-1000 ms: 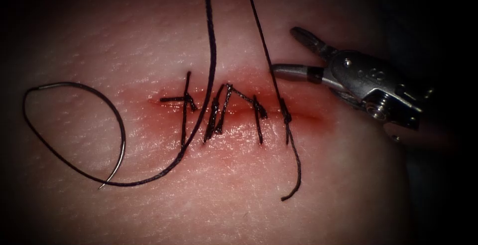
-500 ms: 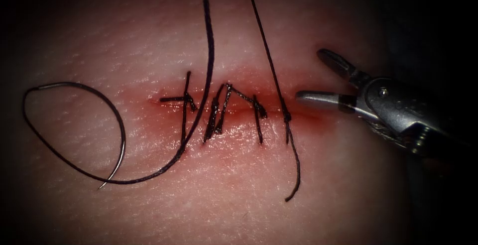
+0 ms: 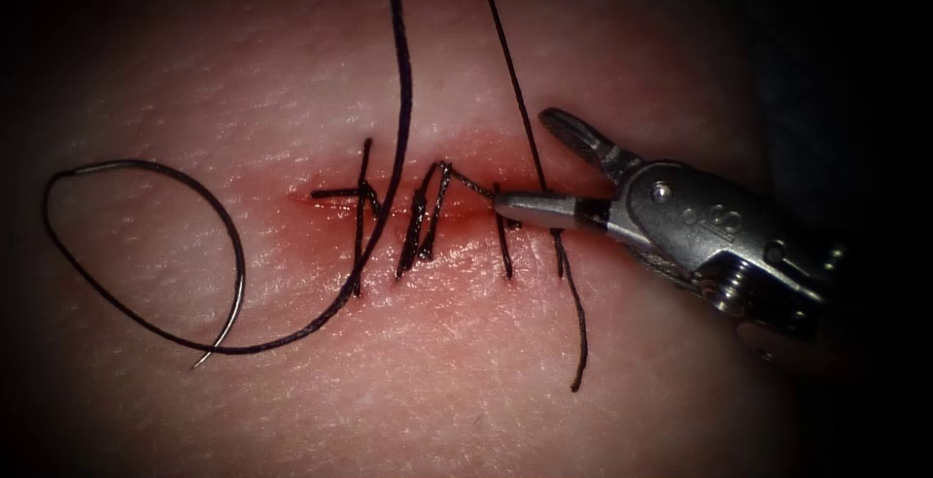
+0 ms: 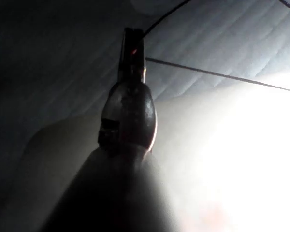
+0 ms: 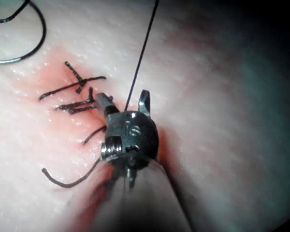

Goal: Wound Closure
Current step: Cut the suture with the right gripper

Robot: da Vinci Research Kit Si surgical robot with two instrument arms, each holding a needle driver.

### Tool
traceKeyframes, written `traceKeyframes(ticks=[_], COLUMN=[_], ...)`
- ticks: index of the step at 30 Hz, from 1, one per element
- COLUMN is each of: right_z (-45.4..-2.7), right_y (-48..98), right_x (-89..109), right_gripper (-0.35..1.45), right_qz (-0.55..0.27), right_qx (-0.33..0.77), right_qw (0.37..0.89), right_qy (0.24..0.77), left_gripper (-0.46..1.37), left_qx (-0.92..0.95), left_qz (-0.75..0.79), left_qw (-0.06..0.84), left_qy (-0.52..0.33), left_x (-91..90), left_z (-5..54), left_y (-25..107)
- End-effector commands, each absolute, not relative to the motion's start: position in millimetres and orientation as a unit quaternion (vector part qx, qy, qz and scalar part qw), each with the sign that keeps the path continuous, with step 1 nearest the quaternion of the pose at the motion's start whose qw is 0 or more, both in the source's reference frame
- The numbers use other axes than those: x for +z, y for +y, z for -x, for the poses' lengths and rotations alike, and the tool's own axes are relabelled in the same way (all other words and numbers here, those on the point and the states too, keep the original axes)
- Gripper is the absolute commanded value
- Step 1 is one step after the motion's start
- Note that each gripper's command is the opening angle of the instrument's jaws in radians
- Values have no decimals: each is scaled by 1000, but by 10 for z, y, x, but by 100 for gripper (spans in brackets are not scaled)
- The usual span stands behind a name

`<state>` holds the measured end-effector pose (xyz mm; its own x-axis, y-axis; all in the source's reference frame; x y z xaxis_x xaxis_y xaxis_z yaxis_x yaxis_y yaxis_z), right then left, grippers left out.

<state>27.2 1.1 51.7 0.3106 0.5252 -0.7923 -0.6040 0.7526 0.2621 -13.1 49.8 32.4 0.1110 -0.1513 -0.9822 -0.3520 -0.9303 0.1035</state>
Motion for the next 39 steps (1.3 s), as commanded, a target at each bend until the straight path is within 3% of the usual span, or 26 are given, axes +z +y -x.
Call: traceKeyframes(ticks=[1,39], right_z=[-274,-299], right_y=[11,16], right_x=[518,553], right_gripper=[131,118], right_qz=[41,43], right_qx=[349,353], right_qw=[808,812], right_qy=[472,463], left_gripper=[-35,-35], left_qx=[644,642], left_qz=[742,744], left_qw=[77,78], left_qy=[169,170], left_x=[324,324], left_z=[131,125], left_y=[498,495])
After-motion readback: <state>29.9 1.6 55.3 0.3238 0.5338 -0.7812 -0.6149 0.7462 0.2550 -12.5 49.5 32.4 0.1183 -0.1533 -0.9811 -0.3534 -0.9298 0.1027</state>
